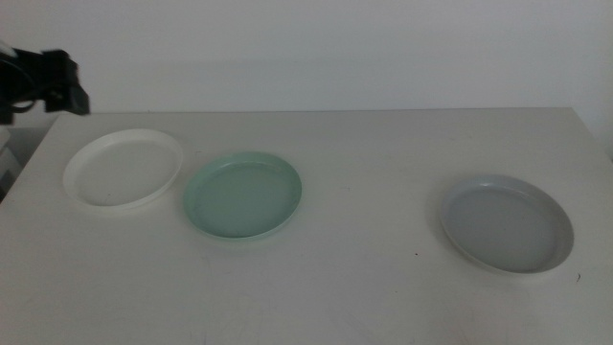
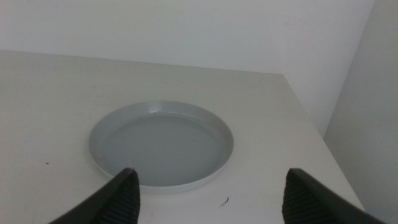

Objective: Stack the three bowls on top of each other.

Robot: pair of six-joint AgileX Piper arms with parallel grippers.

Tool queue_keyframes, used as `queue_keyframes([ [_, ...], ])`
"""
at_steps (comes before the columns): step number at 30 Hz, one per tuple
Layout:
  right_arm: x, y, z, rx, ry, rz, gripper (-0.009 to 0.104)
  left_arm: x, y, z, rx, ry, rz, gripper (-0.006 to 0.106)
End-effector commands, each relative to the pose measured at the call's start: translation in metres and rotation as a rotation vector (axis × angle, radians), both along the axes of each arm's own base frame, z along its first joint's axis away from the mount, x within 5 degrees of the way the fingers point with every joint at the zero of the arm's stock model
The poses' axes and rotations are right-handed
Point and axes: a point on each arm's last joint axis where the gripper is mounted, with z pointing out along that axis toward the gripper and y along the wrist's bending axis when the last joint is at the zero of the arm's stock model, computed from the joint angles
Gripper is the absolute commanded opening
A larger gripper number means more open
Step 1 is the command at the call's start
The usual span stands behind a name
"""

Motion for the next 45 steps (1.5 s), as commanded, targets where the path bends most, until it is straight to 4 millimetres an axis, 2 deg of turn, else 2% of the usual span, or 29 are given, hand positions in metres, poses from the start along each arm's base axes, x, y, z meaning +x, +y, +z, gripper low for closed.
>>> queue_keyframes([
  [1,0.002,-0.002,0.007,-0.012,-0.06,-0.021,0.058,0.009,-0.006,0.012,-0.05,-0.049,-0.009,0.105],
  [9,0.002,-0.002,0.007,-0.012,-0.06,-0.021,0.058,0.052,-0.045,-0.007,-0.037,0.029,-0.065,0.105],
  [15,0.002,-0.002,0.007,-0.012,-0.06,-0.021,0.058,0.078,-0.068,-0.04,-0.086,0.09,-0.072,0.105],
  [19,0.002,-0.002,0.007,-0.012,-0.06,-0.021,0.058,0.091,-0.076,-0.064,-0.125,0.139,-0.064,0.105],
  [20,0.002,-0.002,0.007,-0.012,-0.06,-0.021,0.058,0.098,-0.08,-0.076,-0.131,0.157,-0.065,0.105],
  [32,0.002,-0.002,0.007,-0.012,-0.06,-0.021,0.058,0.128,-0.087,-0.134,-0.159,0.217,-0.035,0.105],
  [41,0.002,-0.002,0.007,-0.012,-0.06,-0.021,0.058,0.138,-0.088,-0.173,-0.147,0.285,-0.023,0.105],
  [45,0.002,-0.002,0.007,-0.012,-0.06,-0.021,0.058,0.14,-0.088,-0.181,-0.144,0.302,-0.022,0.101],
])
